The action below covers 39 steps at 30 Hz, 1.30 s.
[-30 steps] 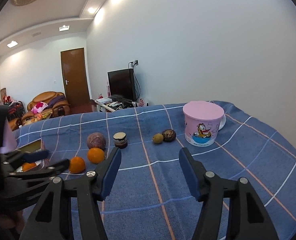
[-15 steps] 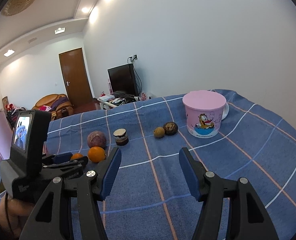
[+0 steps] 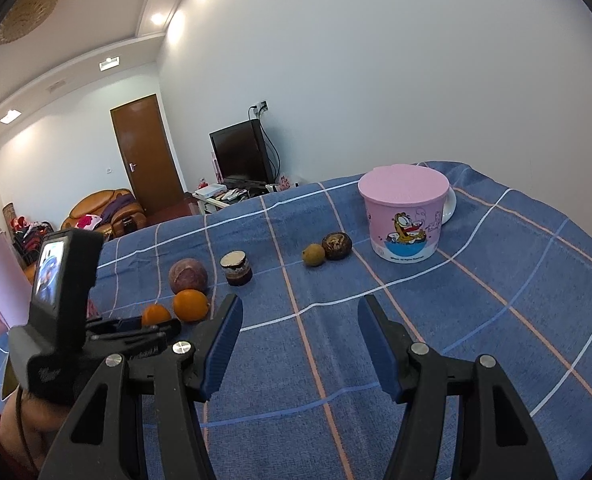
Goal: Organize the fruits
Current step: 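Grasp a small orange with the left tool while the right tool grasps another orange, then carry the orange with the left tool over the tin while the right tool carries its orange there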
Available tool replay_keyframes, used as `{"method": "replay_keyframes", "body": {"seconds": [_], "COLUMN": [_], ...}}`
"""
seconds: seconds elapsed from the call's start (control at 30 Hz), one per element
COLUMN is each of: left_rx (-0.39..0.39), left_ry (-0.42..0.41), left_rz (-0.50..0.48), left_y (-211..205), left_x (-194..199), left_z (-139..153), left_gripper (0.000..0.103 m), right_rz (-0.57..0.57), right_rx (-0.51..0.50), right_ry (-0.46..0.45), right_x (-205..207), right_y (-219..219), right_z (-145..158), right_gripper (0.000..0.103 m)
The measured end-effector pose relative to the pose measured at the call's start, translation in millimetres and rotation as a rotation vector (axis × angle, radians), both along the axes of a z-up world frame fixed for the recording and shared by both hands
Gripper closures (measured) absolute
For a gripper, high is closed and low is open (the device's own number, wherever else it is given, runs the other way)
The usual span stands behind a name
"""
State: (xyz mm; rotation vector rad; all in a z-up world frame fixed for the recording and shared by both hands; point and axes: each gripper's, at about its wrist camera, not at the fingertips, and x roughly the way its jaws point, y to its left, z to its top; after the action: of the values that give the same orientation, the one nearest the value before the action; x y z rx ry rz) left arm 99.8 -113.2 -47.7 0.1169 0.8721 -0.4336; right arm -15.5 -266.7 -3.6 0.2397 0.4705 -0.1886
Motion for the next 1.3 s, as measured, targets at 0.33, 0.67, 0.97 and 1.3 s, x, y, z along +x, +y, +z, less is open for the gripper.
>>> {"method": "replay_keyframes", "body": {"seconds": [0.33, 0.67, 0.97, 1.3], "left_rx": [-0.164, -0.183, -0.170, -0.087], "left_ry": [-0.150, -0.269, -0.268, -0.299], "left_rz": [-0.016, 0.051, 0.105, 0.122], "left_y": [42, 94, 105, 97], "left_x": [-51, -59, -47, -45], "left_z": [43, 58, 53, 44], "left_gripper": [0.069, 0.069, 0.069, 0.069], "right_rz": [0.058, 0.271, 0.279, 0.219], "right_rx": [-0.001, 0.033, 0.106, 0.025], "right_ry": [0.026, 0.158, 0.337, 0.316], "right_x": [6, 91, 156, 135], "right_y": [8, 66, 86, 86], "right_z": [-1, -7, -44, -32], "right_gripper": [0.041, 0.041, 0.041, 0.059]}}
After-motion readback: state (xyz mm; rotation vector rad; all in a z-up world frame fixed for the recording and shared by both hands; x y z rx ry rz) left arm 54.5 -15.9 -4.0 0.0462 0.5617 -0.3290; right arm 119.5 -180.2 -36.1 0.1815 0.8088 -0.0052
